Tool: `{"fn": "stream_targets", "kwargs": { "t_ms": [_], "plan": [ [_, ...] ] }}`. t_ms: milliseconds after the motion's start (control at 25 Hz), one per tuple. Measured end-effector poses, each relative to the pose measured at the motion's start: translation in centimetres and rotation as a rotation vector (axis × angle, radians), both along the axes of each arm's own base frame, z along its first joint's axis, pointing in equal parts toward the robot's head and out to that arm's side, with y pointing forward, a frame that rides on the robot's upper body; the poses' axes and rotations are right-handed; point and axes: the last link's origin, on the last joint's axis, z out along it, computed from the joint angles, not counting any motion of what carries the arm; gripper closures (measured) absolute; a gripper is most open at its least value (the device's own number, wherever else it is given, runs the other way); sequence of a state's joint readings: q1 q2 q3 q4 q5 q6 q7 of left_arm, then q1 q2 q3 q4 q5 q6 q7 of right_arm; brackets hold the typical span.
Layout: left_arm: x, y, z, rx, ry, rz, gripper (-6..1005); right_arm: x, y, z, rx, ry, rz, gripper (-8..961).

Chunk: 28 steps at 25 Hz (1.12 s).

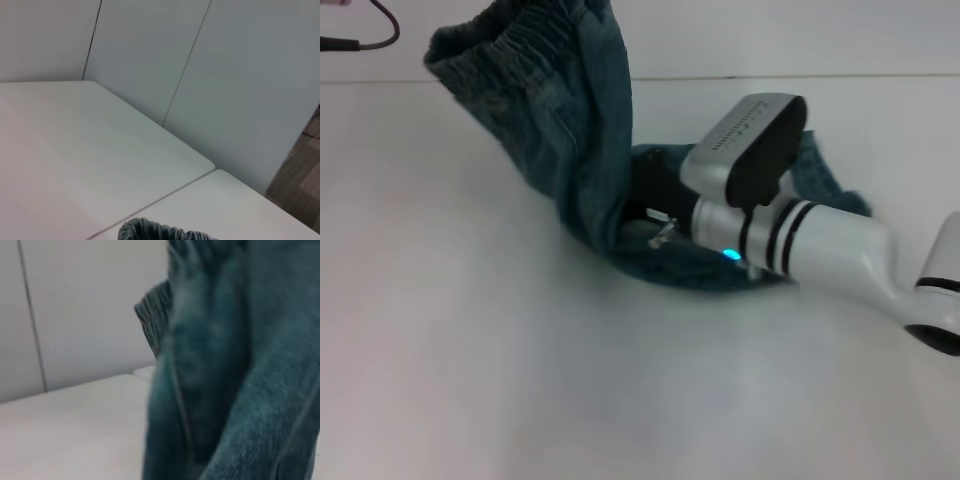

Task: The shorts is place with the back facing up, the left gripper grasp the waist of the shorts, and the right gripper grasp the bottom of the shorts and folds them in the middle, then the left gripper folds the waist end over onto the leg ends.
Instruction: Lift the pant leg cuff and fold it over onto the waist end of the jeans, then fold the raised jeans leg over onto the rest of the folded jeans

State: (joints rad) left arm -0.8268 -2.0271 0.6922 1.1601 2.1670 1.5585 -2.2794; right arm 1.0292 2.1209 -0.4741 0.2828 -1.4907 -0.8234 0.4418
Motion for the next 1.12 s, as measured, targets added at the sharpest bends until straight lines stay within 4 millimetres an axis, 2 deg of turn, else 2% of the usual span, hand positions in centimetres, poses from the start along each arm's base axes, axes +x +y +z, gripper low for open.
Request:
{"fn": "stream_targets", "kwargs": {
  "t_ms": [360,520,640,720,920,1120],
  "plan": [
    [-0.7,-0.2,-0.3,-0.005,0.003,0.007,878,-3.0,-1.2,-1.3,-0.129,0.108,0.002,934],
    [-1.1,-0.2,-0.6,-0.009,0.004,0.008,878,-2.8,-1.5,-1.5,-0.149,0.101,-0.004,932],
    [-1.3,-0.2,-1.0,-0.019,0.002,0.01,877,-1.3,-0.9,-0.9,-0.111,0.067,-0.032,929],
    [-1.4,-0.2,-1.3,-0.027,0.0,0.007,877,0.2,0.1,0.2,-0.059,0.042,-0.054,928],
    [-1.4,-0.2,-2.4,-0.059,-0.002,-0.003,881,4.1,2.3,4.1,0.094,0.046,-0.129,925],
    [-0.6,-0.8,-4.8,-0.106,-0.011,-0.039,880,7.5,3.3,9.0,0.274,0.178,-0.225,921]
  ]
}}
